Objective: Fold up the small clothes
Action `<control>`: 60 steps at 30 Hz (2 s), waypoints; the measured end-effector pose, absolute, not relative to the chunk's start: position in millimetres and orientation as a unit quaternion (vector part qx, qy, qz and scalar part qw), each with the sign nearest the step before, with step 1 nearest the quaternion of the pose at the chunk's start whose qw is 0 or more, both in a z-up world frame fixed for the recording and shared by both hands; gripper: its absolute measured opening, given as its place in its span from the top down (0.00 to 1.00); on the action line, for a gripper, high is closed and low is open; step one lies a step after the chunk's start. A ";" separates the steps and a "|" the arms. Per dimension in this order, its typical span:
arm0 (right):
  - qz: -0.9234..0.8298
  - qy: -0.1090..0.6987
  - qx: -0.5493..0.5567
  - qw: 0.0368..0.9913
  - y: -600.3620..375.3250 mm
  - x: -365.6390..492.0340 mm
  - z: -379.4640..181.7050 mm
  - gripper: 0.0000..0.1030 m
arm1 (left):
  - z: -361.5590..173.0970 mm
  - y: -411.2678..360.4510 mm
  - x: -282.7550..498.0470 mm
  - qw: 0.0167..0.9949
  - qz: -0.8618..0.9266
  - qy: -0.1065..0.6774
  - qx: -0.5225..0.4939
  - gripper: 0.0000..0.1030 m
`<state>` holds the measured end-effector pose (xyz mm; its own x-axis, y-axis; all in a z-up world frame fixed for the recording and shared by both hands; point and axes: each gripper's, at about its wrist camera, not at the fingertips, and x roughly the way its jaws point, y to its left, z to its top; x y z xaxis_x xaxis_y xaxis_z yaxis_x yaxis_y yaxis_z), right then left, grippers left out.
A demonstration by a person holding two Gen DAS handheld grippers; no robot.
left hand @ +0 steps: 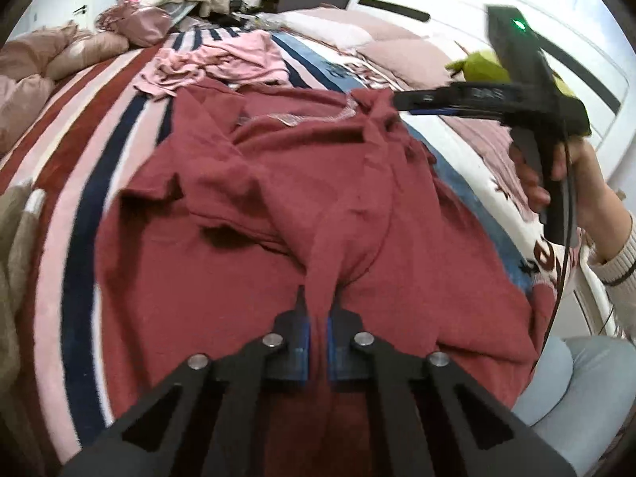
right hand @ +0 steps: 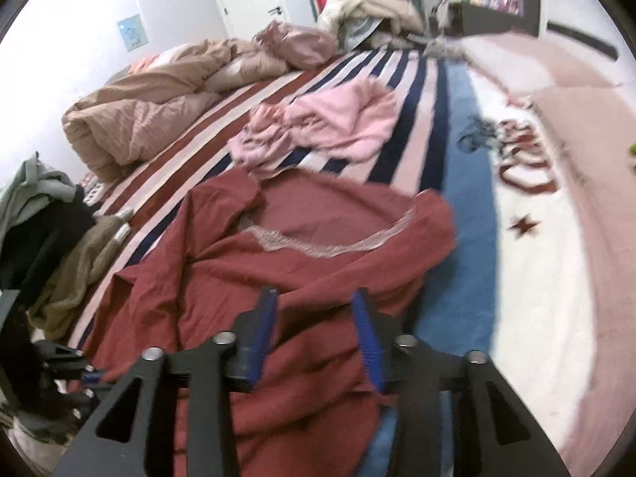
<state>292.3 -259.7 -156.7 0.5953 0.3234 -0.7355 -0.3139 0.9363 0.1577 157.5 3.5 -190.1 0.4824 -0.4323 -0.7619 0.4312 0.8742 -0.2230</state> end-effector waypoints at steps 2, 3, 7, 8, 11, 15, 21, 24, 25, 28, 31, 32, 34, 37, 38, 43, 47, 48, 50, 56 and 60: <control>0.156 0.411 -0.004 0.898 -267.3 295.1 -155.3 0.58 | -186.6 8.4 155.6 0.864 -0.249 0.438 -0.009 0.96; 0.136 0.417 -0.004 0.899 -274.7 300.2 -159.1 0.58 | -187.0 10.2 154.9 0.866 -0.246 0.436 -0.010 0.96; 0.084 0.440 0.006 0.894 -293.2 321.9 -183.7 0.89 | -190.1 14.9 155.2 0.869 -0.233 0.436 -0.021 0.97; 0.076 0.445 0.007 0.892 -294.9 327.1 -189.5 0.93 | -190.7 15.9 153.4 0.870 -0.232 0.435 -0.024 0.97; 0.081 0.449 0.016 0.890 -293.4 342.2 -200.5 0.93 | -191.6 18.2 151.5 0.871 -0.231 0.433 -0.032 0.97; 0.117 0.429 0.016 0.895 -269.4 351.2 -193.0 0.92 | -192.5 19.9 151.6 0.869 -0.232 0.436 -0.038 0.97; 0.162 0.435 -0.008 0.886 -231.5 358.1 -202.7 0.92 | -197.6 24.4 151.4 0.864 -0.234 0.444 -0.052 0.97; 0.168 0.457 -0.016 0.873 -216.6 367.1 -218.6 0.92 | -201.5 26.8 151.3 0.861 -0.234 0.449 -0.059 0.95; 0.167 0.457 -0.017 0.874 -215.7 367.6 -220.5 0.91 | -202.7 27.3 151.2 0.860 -0.234 0.449 -0.060 0.94; 0.170 0.455 -0.001 0.874 -219.2 368.3 -218.2 0.83 | -203.4 27.3 148.6 0.861 -0.233 0.447 -0.062 0.90; 0.171 0.447 0.016 0.878 -231.4 355.7 -206.5 0.80 | -199.1 30.7 143.9 0.869 -0.228 0.434 -0.061 0.69; 0.173 0.444 0.026 0.879 -237.2 350.3 -201.3 0.80 | -195.2 34.5 141.0 0.873 -0.227 0.427 -0.063 0.69; 0.172 0.435 0.046 0.882 -251.5 335.3 -189.9 0.78 | -190.0 41.6 135.8 0.876 -0.228 0.420 -0.067 0.67; 0.172 0.431 0.055 0.884 -268.0 305.1 -175.0 0.71 | -187.6 50.0 127.5 0.878 -0.220 0.422 -0.058 0.59; 0.176 0.431 0.057 0.883 -272.3 294.5 -171.2 0.71 | -187.7 53.0 123.4 0.880 -0.209 0.423 -0.050 0.56; 0.193 0.418 0.060 0.886 -294.4 219.1 -146.7 0.59 | -186.4 73.9 100.7 0.882 -0.196 0.424 -0.063 0.31; 0.204 0.413 0.050 0.886 -301.2 169.5 -138.3 0.50 | -182.2 89.7 80.3 0.889 -0.169 0.422 -0.060 0.26; 0.211 0.413 0.046 0.885 -300.6 153.8 -138.0 0.50 | -181.7 92.3 75.6 0.890 -0.164 0.422 -0.059 0.25; 0.221 0.422 0.030 0.879 -297.0 133.8 -142.8 0.50 | -181.3 98.2 66.1 0.891 -0.154 0.423 -0.059 0.25; 0.228 0.496 -0.028 0.837 -279.2 101.3 -188.7 0.59 | -175.2 99.4 41.8 0.893 -0.154 0.417 -0.064 0.25; 0.225 0.506 -0.032 0.832 -280.0 81.3 -199.1 0.92 | -169.4 91.9 34.5 0.895 -0.158 0.413 -0.056 0.25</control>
<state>81.3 -280.0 -199.1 0.3873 0.3428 -0.8559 -0.4075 0.8964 0.1746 34.5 91.9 -169.4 0.6095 -0.3293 -0.7211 0.2373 0.9437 -0.2303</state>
